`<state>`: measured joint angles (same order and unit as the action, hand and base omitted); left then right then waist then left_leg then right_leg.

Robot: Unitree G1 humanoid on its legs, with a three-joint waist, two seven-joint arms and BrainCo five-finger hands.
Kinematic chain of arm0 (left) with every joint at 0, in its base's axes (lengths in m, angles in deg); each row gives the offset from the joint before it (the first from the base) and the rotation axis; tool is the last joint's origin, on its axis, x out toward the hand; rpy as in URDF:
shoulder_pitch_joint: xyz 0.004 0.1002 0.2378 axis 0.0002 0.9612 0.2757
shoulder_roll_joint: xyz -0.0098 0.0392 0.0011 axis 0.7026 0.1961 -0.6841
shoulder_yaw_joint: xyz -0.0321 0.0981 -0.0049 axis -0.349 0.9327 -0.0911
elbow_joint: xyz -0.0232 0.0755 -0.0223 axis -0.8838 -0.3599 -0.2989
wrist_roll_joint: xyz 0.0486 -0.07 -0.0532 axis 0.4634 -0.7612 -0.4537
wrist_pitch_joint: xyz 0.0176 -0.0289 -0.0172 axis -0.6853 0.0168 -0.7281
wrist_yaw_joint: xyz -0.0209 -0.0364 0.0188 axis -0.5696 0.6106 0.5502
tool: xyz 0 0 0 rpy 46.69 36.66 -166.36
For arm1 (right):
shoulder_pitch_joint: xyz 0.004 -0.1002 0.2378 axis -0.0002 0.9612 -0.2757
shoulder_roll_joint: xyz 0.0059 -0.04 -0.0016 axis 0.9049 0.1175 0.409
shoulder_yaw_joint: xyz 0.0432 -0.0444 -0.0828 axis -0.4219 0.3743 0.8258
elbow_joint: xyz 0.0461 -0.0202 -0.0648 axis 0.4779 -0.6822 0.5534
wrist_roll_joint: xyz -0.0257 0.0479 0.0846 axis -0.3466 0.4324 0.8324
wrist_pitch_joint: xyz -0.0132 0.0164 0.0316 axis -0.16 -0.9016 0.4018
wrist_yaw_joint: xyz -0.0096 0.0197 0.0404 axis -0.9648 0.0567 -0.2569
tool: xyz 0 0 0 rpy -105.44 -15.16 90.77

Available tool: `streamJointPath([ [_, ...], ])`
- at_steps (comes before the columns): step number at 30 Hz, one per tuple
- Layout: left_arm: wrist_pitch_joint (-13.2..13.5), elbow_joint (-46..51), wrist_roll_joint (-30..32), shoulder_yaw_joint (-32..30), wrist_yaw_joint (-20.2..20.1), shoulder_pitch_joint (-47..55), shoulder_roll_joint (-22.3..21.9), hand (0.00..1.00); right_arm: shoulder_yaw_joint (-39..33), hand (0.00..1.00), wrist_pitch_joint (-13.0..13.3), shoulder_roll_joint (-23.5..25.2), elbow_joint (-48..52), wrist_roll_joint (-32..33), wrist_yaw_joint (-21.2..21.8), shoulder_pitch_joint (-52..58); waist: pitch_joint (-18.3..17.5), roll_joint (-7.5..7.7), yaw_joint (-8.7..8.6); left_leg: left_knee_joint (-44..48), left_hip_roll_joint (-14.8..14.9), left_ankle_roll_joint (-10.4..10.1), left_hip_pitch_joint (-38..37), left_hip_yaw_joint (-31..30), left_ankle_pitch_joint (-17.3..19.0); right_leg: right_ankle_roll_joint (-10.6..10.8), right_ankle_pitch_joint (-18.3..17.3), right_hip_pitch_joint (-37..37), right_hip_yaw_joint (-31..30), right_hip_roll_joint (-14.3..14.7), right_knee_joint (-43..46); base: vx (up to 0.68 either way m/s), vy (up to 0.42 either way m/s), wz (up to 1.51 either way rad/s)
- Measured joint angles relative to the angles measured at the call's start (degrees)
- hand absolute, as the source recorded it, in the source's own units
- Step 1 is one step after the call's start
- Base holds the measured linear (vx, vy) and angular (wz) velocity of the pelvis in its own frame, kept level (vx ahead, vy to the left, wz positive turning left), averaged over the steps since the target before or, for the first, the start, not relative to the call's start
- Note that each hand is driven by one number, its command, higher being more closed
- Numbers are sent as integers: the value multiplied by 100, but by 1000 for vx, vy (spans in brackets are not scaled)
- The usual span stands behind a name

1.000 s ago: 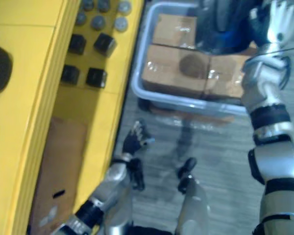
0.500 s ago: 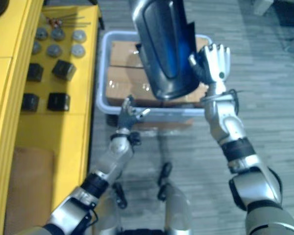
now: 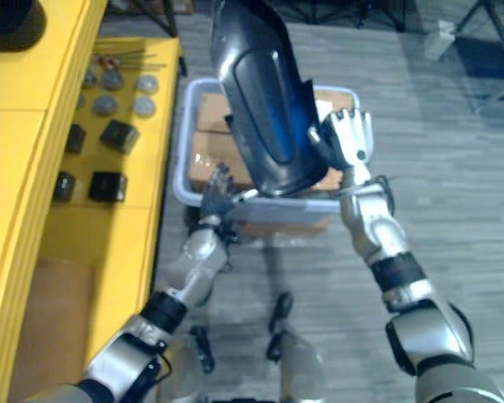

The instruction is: Walk over and take plastic housings, then place them on the shelf

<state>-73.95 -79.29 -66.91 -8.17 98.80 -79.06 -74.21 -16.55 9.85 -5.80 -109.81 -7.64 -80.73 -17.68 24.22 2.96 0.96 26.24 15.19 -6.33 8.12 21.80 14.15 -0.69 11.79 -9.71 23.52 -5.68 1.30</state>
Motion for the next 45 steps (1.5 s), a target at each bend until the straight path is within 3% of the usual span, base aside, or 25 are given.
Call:
streamJointPath([
  [6,75,67,-265,7,-247,0,-47,0,128,100,98,82,-2,-106,115,172,-2,3,12,0,-26,0,7,-38,-1,1,1,10,19,0,0,5,61,2],
  [9,74,205,-890,7,-537,-14,-49,0,180,100,99,88,-13,-108,115,179,-2,3,17,-1,-29,0,8,-40,-1,0,1,10,19,1,-1,9,49,0],
  [11,43,227,-1624,2,-871,-13,-46,0,171,100,97,88,-13,-107,115,179,-5,9,22,-2,-32,0,7,-39,0,0,1,10,19,-1,-2,7,56,0],
  [14,-22,228,-1998,2,-1121,-12,-44,0,175,100,97,88,-26,-107,115,181,-29,29,29,-2,-33,0,11,-39,-1,0,1,6,19,0,-2,7,54,0],
  [21,-129,229,-2161,6,-1149,0,-41,0,269,100,135,89,-65,-106,206,244,-314,60,48,-16,-37,0,30,-37,-1,3,12,-7,17,4,-37,16,55,0],
  [30,-203,185,-2095,0,-1054,3,-17,0,289,100,495,158,7,-118,223,264,-314,60,71,23,-33,2,77,-42,1,2,82,-2,8,19,-129,-6,41,-1],
  [31,-203,149,-2014,0,-1017,4,-16,100,289,100,518,163,35,-118,243,266,-314,60,72,23,-32,2,77,-39,1,-2,92,1,6,23,-142,4,65,-2],
  [36,-167,23,-1753,-5,-839,17,73,100,267,100,610,164,353,-115,440,454,-314,60,74,10,-18,-1,18,-30,2,2,143,107,2,63,-265,16,68,-1],
  [45,374,-7,-1228,-68,-898,72,166,100,160,100,747,243,1100,67,521,1043,-314,61,61,-32,-4,3,-27,24,11,13,180,174,-23,78,-375,8,79,-2],
])
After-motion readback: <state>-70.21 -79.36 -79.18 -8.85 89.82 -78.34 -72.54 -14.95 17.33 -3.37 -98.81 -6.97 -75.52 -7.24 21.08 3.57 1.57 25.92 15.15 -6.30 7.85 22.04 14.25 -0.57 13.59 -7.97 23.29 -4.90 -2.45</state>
